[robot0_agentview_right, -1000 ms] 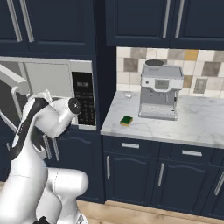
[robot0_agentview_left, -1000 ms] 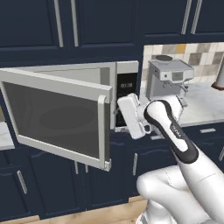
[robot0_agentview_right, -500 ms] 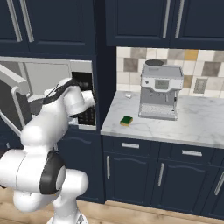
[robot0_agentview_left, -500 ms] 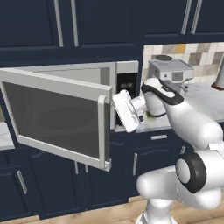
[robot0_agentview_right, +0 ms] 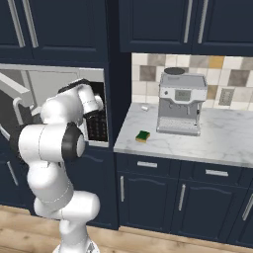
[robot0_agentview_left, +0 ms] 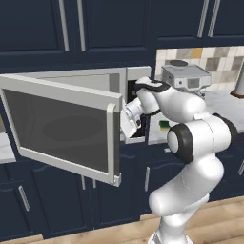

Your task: Place the sponge inside the microwave to prepare for sanitizing.

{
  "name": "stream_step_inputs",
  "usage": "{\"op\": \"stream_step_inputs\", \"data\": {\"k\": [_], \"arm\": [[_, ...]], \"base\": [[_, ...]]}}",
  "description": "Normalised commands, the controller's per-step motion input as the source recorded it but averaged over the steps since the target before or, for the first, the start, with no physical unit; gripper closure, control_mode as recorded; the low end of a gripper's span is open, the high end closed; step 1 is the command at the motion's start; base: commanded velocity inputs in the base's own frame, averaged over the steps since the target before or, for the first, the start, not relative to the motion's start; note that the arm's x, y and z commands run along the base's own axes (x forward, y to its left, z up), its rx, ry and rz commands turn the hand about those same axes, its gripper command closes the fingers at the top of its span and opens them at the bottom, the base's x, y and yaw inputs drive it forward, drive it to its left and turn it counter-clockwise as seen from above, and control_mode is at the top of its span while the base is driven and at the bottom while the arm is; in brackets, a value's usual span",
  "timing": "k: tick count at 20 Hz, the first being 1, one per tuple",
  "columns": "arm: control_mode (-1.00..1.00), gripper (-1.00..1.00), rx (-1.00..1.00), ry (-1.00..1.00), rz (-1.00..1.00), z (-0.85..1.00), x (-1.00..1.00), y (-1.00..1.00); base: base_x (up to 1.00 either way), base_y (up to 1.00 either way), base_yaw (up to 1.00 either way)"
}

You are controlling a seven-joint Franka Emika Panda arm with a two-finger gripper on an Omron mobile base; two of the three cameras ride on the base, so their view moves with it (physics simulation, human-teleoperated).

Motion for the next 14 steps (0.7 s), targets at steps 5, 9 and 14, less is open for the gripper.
{"op": "stream_step_inputs", "data": {"k": [5, 9, 14], "arm": [[-1.00, -1.00, 0.16, 0.05, 0.23, -0.14, -0.10, 0.37], [-1.00, -1.00, 0.23, 0.01, 0.15, -0.12, -0.13, 0.44], [-1.00, -1.00, 0.20, 0.02, 0.14, -0.11, -0.21, 0.45]], "base": [[0.00, 0.00, 0.00], [0.00, 0.00, 0.00], [0.00, 0.00, 0.00]]}}
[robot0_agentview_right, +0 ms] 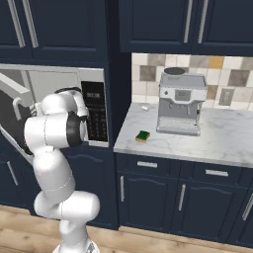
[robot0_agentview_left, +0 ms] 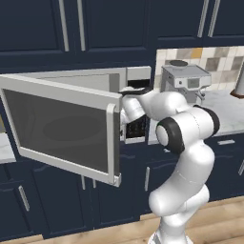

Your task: Place the sponge inside the microwave to prepare for sanitizing.

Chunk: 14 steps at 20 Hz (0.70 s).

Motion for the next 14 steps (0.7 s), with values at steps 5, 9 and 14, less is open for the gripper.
{"op": "stream_step_inputs", "data": {"k": [5, 9, 14], "arm": [[-1.00, -1.00, 0.16, 0.04, 0.16, -0.01, -0.41, 0.42], [-1.00, -1.00, 0.13, 0.03, 0.14, 0.00, -0.48, 0.48], [-1.00, -1.00, 0.06, 0.02, 0.11, -0.04, -0.43, 0.64]], "base": [[0.00, 0.00, 0.00], [0.00, 0.00, 0.00], [0.00, 0.00, 0.00]]}}
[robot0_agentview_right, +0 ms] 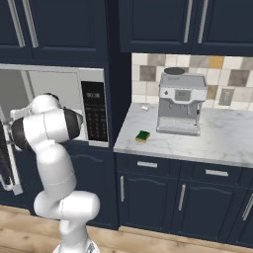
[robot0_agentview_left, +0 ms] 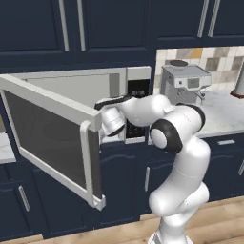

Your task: Place the sponge inside the microwave to prepare for sanitizing.

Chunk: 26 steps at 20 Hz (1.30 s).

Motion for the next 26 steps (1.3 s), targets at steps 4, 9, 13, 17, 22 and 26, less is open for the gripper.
{"op": "stream_step_inputs", "data": {"k": [4, 9, 13, 17, 22, 26], "arm": [[-1.00, -1.00, 0.02, 0.04, 0.07, -0.06, -0.34, 0.69], [-1.00, -1.00, 0.00, 0.00, 0.02, -0.07, -0.27, 0.75], [-1.00, -1.00, 0.00, 0.00, 0.00, -0.04, -0.12, 0.79], [-1.00, -1.00, 0.00, 0.00, 0.00, -0.02, -0.01, 0.82], [-1.00, -1.00, 0.00, 0.00, 0.00, -0.03, 0.00, 0.70], [-1.00, -1.00, 0.00, 0.00, 0.00, -0.01, 0.04, 0.27]], "base": [[0.00, 0.00, 0.00], [0.00, 0.00, 0.00], [0.00, 0.00, 0.00], [0.00, 0.00, 0.00], [0.00, 0.00, 0.00], [0.00, 0.00, 0.00]]}}
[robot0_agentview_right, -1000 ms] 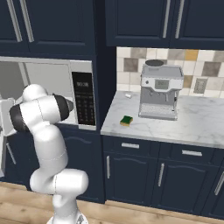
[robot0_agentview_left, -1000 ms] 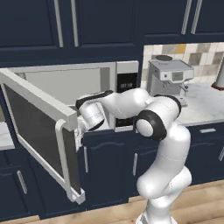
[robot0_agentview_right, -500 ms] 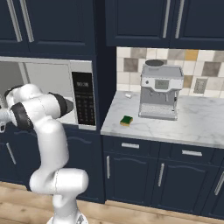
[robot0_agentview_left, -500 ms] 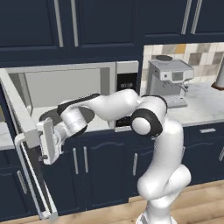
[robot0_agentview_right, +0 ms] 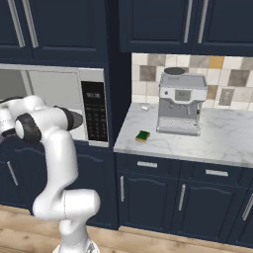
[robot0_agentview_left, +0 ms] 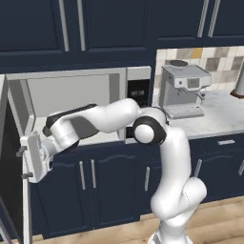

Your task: Place the sponge inside the microwave to prepare for sanitizing.

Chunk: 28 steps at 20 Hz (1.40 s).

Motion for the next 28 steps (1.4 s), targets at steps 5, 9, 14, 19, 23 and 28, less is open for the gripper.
{"op": "stream_step_inputs", "data": {"k": [5, 9, 14, 19, 23, 28], "arm": [[-1.00, -1.00, 0.00, 0.00, -0.01, -0.07, 0.00, 0.60], [-1.00, -1.00, 0.00, -0.01, -0.01, -0.07, 0.03, 0.45], [-1.00, -1.00, 0.00, -0.02, -0.05, -0.08, 0.09, 0.41], [-1.00, -1.00, -0.03, 0.00, -0.01, -0.01, 0.09, -0.24], [-1.00, -1.00, -0.06, -0.03, 0.00, 0.03, 0.00, -0.62], [-1.00, -1.00, -0.06, -0.16, 0.00, 0.15, -0.11, -0.74]], "base": [[0.00, 0.00, 0.00], [0.00, 0.00, 0.00], [0.00, 0.00, 0.00], [0.00, 0.00, 0.00], [0.00, 0.00, 0.00], [0.00, 0.00, 0.00]]}}
